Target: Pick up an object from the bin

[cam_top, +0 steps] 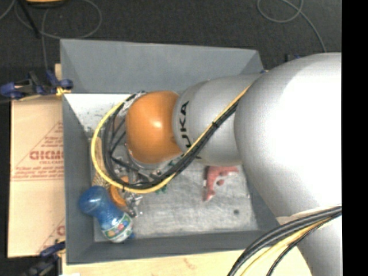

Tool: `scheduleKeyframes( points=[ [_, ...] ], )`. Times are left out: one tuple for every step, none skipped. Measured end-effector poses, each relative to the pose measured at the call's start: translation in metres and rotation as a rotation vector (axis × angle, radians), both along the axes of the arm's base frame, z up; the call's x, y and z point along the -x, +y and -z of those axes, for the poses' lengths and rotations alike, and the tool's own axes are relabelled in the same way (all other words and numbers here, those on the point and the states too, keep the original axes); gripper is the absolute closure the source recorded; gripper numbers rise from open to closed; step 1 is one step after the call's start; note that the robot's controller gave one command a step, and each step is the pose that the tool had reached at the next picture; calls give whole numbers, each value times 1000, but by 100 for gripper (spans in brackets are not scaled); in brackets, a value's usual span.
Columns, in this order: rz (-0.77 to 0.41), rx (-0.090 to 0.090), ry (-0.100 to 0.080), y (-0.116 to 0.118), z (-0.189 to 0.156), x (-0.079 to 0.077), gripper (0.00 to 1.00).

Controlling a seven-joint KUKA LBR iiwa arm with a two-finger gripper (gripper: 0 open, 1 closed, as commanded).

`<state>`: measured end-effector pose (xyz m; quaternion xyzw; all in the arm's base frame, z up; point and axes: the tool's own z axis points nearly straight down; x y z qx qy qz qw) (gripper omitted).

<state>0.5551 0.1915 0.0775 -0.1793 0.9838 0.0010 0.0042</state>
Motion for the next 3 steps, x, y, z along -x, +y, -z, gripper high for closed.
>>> scheduleKeyframes(
  points=[
    [1, 0, 0, 0, 0, 0, 100],
    [5, 5, 10, -1, -43, 4, 100],
    [9, 3, 1, 1, -95, 0, 100]
  ],
)
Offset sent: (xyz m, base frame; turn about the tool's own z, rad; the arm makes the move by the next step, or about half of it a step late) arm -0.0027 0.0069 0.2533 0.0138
